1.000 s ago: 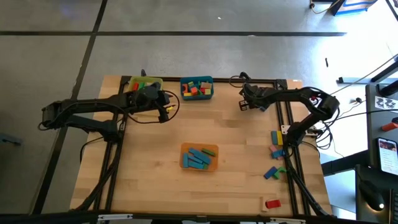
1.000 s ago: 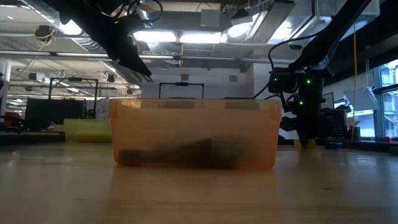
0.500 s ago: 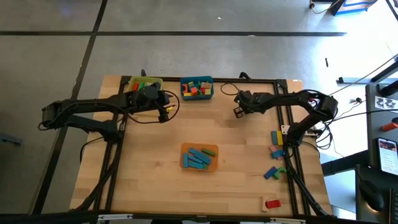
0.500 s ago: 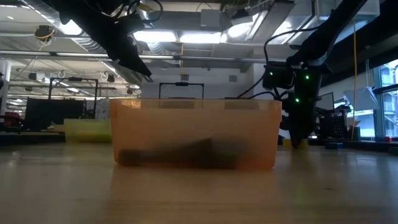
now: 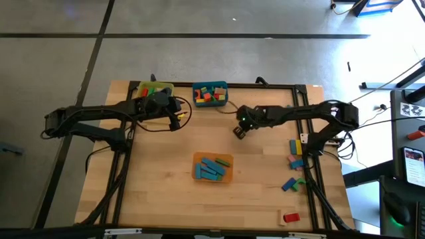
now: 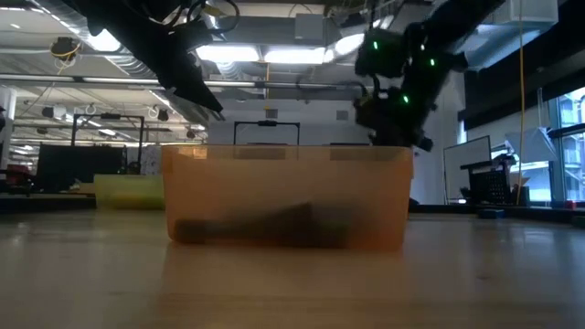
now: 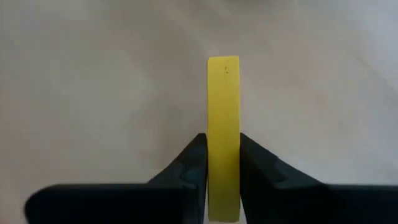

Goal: Sort blocks by size
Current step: Put the yellow rectangular block into the orange bin

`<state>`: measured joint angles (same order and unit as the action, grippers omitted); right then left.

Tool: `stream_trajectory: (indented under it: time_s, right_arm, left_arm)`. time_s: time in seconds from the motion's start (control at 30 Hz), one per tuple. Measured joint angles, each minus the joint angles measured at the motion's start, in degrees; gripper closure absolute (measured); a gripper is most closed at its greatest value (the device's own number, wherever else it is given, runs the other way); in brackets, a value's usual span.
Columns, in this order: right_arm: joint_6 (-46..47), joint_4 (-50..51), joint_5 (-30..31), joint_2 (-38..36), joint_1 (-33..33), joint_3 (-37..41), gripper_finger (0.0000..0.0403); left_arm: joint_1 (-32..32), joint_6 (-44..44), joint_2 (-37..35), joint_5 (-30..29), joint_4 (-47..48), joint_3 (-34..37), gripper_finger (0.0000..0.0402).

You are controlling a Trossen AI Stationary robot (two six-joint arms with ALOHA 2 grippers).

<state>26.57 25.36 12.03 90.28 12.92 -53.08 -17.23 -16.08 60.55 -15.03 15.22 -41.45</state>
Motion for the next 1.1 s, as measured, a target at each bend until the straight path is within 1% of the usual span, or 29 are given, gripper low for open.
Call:
stream_trajectory:
  time_s: [0.1,0.2,0.33,0.43,0.5,0.63,0.7,0.77,0.83,0.9,1.03,1.1]
  right_arm:
    - [-1.38,-0.35,-2.51,0.00,-3.59,-2.42,0.0323]
    - [-2.24,-4.08,-5.28,0.00,-7.09,-3.72,0.0316]
    - [-4.74,-11.38,-9.15,-0.02,-11.36,-3.98,0.0322]
    - [-6.17,-14.47,-10.13,-0.02,-13.95,-3.98,0.0331]
    - [-6.64,-15.11,-9.24,-0.02,-15.15,-3.98,0.0337]
    - [-10.38,-14.63,-3.32,-0.02,-15.72,-3.98,0.0345]
    - [-10.36,-14.91,-0.50,0.18,-15.51,-3.98,0.0345]
    - [-10.14,-14.98,1.08,0.43,-15.21,-3.98,0.0341]
    - [-10.08,-15.22,1.15,1.28,-14.59,-3.99,0.0329]
    - [-9.81,-14.41,0.23,2.61,-14.26,-4.00,0.0307]
    - [-10.29,-14.79,0.02,6.61,-14.37,-3.98,0.0239]
    - [-10.41,-14.92,0.95,8.75,-14.39,-3.98,0.0205]
  left_arm:
    - [0.01,0.00,0.00,0.01,0.00,0.00,0.0205]
    - [-0.01,0.00,0.00,0.01,0.00,0.00,0.0205]
    - [0.01,0.02,0.00,0.00,0.00,0.00,0.0205]
    - [0.01,0.02,0.00,0.01,0.00,0.00,0.0205]
    - [0.01,0.02,0.00,0.01,0.00,0.00,0.0205]
    - [0.00,0.02,0.00,0.01,0.00,0.00,0.0205]
    - [-0.01,0.02,0.00,0.00,0.01,0.00,0.0205]
    - [0.02,0.02,0.00,0.01,0.01,0.00,0.0205]
    - [-0.01,0.02,0.00,-0.01,0.00,0.00,0.0205]
    - [-0.01,0.02,0.00,0.01,0.02,0.02,0.0205]
    - [0.01,0.02,0.00,-0.01,0.03,0.02,0.0205]
    - [0.02,0.05,0.00,0.01,0.01,0.02,0.0205]
